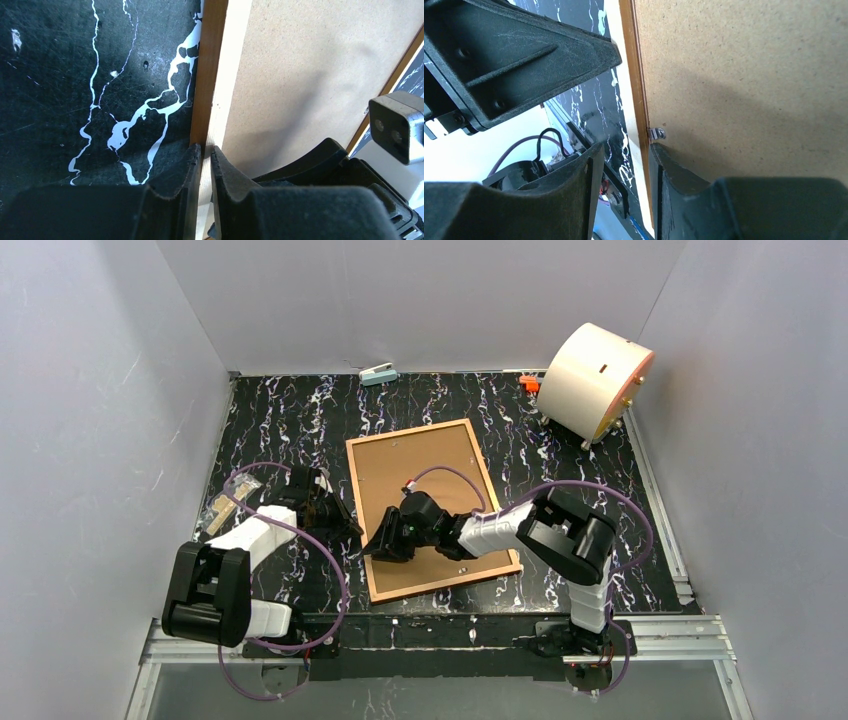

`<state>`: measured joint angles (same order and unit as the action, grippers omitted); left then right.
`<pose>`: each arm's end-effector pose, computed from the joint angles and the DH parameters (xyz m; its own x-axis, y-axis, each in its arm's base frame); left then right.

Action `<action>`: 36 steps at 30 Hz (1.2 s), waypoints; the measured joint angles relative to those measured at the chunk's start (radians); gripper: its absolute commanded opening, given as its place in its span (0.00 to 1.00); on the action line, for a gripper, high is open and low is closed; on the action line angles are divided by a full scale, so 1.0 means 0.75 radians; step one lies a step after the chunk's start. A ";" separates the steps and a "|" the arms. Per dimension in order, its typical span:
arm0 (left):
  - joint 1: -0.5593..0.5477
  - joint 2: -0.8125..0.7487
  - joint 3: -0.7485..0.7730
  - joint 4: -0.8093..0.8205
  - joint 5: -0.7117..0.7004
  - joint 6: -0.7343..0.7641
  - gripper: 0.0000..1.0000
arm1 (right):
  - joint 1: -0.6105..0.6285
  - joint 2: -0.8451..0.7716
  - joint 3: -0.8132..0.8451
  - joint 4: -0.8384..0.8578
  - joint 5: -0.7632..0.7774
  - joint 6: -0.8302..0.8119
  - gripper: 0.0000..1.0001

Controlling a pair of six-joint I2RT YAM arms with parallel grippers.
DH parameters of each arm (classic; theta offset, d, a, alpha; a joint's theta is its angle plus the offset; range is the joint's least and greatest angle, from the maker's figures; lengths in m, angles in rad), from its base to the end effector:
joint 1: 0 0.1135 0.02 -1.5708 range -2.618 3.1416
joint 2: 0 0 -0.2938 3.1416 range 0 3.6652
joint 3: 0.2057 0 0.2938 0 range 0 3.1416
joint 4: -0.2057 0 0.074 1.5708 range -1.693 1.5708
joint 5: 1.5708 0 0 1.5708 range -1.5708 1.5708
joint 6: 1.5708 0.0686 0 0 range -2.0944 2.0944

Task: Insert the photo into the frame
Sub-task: Install the photo frame at the center of the board.

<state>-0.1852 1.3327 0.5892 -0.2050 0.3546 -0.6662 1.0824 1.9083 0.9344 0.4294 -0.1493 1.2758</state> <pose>0.2744 -0.0756 0.1361 -0.8575 -0.4290 -0.2839 -0.2014 0.7878 -0.5820 0.2021 0.4021 0.1131 -0.9633 0.2035 -0.1750 -0.0387 0.5399 0.8408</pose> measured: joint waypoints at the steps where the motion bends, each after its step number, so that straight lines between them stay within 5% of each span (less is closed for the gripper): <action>1: 0.000 0.000 -0.002 0.005 0.002 -0.003 0.11 | 0.002 0.003 0.000 0.003 0.003 0.001 0.47; 17: 0.009 -0.002 -0.022 0.041 0.011 -0.036 0.07 | 0.009 0.021 -0.038 0.132 0.036 -0.006 0.49; 24: 0.009 -0.007 -0.021 0.035 0.010 -0.036 0.12 | 0.011 0.001 -0.115 0.262 0.048 -0.071 0.52; 36: 0.008 0.025 0.032 0.003 -0.010 -0.015 0.28 | -0.122 -0.489 -0.284 0.005 0.202 -0.209 0.52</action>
<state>-0.1791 1.3514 0.6128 -0.2031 0.3473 -0.6773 0.9909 1.5417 0.7212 0.4332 0.0025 1.1194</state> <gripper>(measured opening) 0.256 0.517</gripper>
